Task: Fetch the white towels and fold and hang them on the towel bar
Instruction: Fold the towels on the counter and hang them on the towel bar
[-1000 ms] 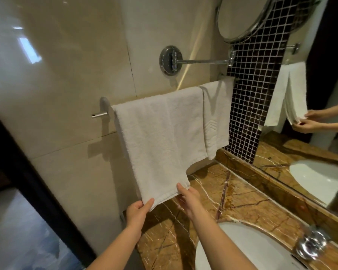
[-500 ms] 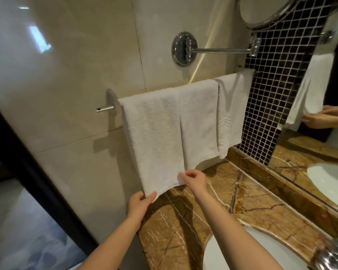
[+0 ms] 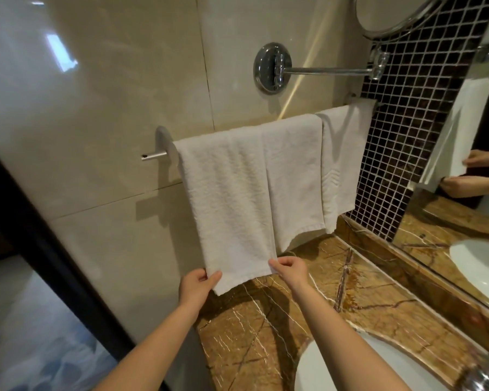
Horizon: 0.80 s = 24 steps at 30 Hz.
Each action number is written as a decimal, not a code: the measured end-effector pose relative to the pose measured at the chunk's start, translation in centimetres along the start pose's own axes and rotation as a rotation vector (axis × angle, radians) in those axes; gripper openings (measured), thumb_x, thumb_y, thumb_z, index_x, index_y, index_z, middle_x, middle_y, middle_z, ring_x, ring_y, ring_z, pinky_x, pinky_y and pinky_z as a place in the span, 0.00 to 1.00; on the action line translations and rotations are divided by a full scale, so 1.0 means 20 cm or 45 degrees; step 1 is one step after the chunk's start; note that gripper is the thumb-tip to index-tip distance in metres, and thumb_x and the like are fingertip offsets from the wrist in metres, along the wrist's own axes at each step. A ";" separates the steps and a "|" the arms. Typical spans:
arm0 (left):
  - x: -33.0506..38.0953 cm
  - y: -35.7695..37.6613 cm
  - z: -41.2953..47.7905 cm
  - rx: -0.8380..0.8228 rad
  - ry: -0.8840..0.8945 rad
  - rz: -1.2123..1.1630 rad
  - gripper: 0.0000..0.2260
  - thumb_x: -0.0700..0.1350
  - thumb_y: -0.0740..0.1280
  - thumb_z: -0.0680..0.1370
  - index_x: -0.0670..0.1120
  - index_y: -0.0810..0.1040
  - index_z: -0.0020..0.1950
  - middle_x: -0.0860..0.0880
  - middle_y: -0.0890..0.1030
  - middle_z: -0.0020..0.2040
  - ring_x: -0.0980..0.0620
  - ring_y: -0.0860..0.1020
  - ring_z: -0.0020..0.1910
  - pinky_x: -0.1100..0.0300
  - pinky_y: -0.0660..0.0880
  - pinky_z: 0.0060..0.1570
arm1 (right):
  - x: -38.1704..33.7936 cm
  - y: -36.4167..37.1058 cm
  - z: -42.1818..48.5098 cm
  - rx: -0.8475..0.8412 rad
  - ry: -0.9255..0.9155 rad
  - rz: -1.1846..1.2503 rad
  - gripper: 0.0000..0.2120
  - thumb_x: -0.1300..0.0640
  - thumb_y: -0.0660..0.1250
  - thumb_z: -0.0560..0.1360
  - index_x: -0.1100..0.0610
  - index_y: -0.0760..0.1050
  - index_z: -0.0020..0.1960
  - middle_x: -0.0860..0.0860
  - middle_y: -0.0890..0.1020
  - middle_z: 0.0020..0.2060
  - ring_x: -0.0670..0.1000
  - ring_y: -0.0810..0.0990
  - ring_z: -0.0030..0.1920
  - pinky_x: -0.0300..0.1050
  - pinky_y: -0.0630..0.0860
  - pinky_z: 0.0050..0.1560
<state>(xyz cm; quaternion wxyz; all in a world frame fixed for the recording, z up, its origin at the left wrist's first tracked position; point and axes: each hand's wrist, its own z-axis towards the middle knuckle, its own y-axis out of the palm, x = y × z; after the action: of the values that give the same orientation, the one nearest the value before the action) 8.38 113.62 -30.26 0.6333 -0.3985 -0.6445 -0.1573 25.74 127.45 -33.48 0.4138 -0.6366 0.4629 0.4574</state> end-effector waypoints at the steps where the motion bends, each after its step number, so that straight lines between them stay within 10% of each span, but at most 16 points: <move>1: 0.01 0.00 -0.01 0.000 0.007 0.000 0.06 0.40 0.72 0.73 0.45 0.79 0.37 0.48 0.81 0.36 0.47 0.79 0.40 0.58 0.75 0.38 | -0.01 0.00 0.00 -0.003 -0.029 0.015 0.09 0.59 0.74 0.71 0.61 0.79 0.48 0.52 0.82 0.42 0.52 0.80 0.45 0.46 0.78 0.49; 4: 0.02 0.00 0.00 -0.020 0.024 -0.013 0.07 0.41 0.74 0.72 0.41 0.80 0.46 0.46 0.82 0.43 0.51 0.79 0.41 0.65 0.72 0.36 | -0.05 0.00 -0.01 -0.073 -0.107 0.048 0.14 0.61 0.74 0.71 0.58 0.74 0.55 0.52 0.80 0.47 0.51 0.80 0.48 0.38 0.76 0.43; 11: 0.28 -0.10 0.09 0.105 0.243 0.132 0.30 0.50 0.74 0.71 0.38 0.71 0.68 0.44 0.60 0.76 0.46 0.60 0.74 0.51 0.61 0.71 | -0.21 0.00 0.03 -0.180 -0.312 -0.042 0.20 0.64 0.71 0.72 0.60 0.73 0.63 0.54 0.78 0.54 0.51 0.78 0.55 0.34 0.75 0.49; 17: 0.47 -0.16 0.21 -0.068 0.183 0.019 0.27 0.51 0.77 0.68 0.39 0.75 0.61 0.43 0.79 0.60 0.47 0.79 0.54 0.56 0.76 0.51 | -0.36 0.03 0.08 -0.246 -0.434 -0.113 0.22 0.64 0.70 0.73 0.60 0.71 0.66 0.54 0.78 0.57 0.52 0.77 0.58 0.45 0.75 0.61; 24: 0.51 -0.11 0.13 -0.051 0.221 -0.102 0.20 0.41 0.76 0.69 0.39 0.77 0.58 0.47 0.79 0.51 0.51 0.78 0.47 0.59 0.75 0.48 | -0.43 0.08 0.08 -0.301 -0.469 -0.191 0.21 0.60 0.69 0.74 0.60 0.72 0.66 0.51 0.78 0.58 0.51 0.77 0.58 0.45 0.76 0.57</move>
<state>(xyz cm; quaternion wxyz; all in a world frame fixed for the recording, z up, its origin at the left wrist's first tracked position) 6.23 117.33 -20.38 0.6720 -0.3699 -0.5992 -0.2292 22.55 130.50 -25.80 0.4467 -0.6190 0.2740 0.5850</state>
